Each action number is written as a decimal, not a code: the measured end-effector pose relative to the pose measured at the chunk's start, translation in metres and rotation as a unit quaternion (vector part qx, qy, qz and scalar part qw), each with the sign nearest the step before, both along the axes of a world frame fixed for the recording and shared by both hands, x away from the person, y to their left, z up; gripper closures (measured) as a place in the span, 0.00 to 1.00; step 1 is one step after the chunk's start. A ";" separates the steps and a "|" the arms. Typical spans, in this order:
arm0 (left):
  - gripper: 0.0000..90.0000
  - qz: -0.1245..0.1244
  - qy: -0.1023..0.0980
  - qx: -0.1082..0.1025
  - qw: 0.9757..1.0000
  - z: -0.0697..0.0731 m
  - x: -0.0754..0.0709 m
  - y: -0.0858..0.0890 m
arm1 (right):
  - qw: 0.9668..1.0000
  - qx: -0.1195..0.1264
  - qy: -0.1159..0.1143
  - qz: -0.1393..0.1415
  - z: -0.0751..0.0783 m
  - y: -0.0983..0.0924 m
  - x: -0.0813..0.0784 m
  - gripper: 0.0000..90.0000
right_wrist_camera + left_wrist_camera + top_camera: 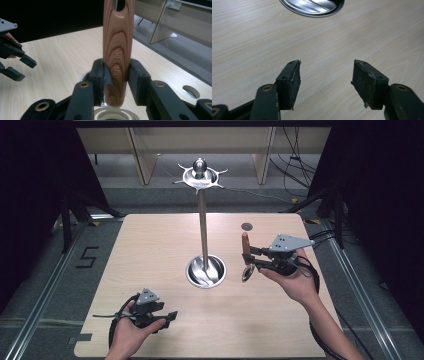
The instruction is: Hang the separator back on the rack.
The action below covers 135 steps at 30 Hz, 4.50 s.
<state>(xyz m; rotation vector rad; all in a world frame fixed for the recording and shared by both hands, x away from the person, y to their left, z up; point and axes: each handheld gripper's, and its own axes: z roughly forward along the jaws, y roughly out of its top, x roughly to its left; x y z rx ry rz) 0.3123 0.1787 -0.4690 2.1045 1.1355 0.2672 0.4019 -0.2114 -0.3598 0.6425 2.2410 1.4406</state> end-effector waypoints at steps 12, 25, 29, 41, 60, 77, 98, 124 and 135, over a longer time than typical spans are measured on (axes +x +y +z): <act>0.43 0.015 0.000 -0.014 1.000 0.000 -0.001 -0.002 | 1.000 0.015 -0.005 -0.006 0.007 0.000 -0.001 0.76; 0.43 0.001 -0.004 0.005 1.000 0.001 0.000 0.001 | 1.000 0.012 -0.007 -0.002 0.016 0.000 0.000 0.76; 0.43 0.000 -0.003 0.005 1.000 0.001 0.000 0.001 | 1.000 0.016 -0.004 -0.005 0.019 0.001 -0.002 0.76; 0.43 0.001 -0.003 0.005 1.000 0.001 0.000 0.001 | 1.000 0.024 -0.015 -0.009 0.024 0.001 0.000 0.76; 0.43 -0.002 -0.004 0.007 1.000 0.001 0.000 0.002 | 1.000 0.018 -0.024 -0.005 0.035 0.003 0.002 0.76; 0.43 -0.002 -0.005 0.007 1.000 0.002 0.000 0.002 | 0.999 0.026 -0.029 0.000 0.043 0.005 0.004 0.76; 0.43 -0.001 -0.003 0.000 1.000 0.002 0.000 0.001 | 0.999 0.023 -0.037 0.002 0.051 0.008 0.008 0.76; 0.43 0.005 -0.006 -0.007 1.000 0.000 0.000 -0.001 | 0.999 0.023 -0.033 -0.003 0.062 0.012 0.010 0.76; 0.43 -0.001 -0.006 0.006 1.000 0.002 0.000 0.002 | 0.999 0.022 -0.040 0.002 0.067 0.017 0.013 0.76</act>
